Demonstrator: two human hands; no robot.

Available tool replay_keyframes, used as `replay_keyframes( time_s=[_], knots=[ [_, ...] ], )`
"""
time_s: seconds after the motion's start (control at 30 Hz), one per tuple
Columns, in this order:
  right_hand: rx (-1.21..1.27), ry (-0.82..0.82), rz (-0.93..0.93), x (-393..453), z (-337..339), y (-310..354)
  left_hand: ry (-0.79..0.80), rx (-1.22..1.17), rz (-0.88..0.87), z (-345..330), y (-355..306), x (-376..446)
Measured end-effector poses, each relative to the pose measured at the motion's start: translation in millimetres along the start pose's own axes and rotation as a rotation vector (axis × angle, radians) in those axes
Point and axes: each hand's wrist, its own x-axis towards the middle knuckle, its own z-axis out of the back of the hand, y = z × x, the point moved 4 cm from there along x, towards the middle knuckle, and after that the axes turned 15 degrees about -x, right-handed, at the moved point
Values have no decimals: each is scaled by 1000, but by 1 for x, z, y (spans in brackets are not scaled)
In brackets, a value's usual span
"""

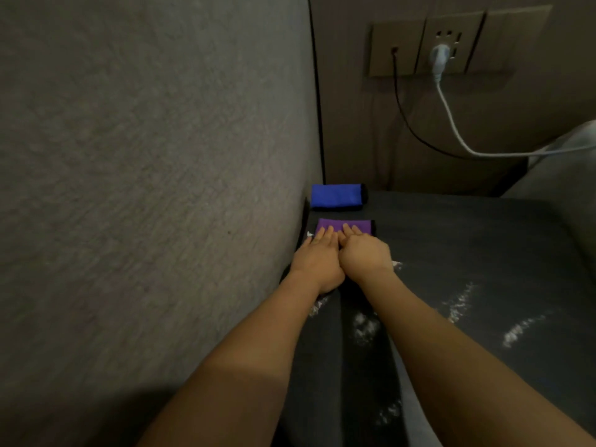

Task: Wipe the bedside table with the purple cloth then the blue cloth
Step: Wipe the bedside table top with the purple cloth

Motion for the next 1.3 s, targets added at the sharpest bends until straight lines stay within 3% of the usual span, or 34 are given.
replay_keyframes(
  time_s=[0.37, 0.83, 1.07, 1.3],
  knots=[
    [-8, -9, 150, 17, 4, 36, -35, 39, 151, 9, 29, -6],
    [25, 0, 186, -22, -1, 35, -21, 35, 144, -8, 21, -41],
    [25, 7, 146, -44, -1, -2, -12, -45, 87, -20, -15, -46],
    [-19, 55, 37, -77, -4, -80, 65, -61, -26, -43, -87, -34]
  ],
)
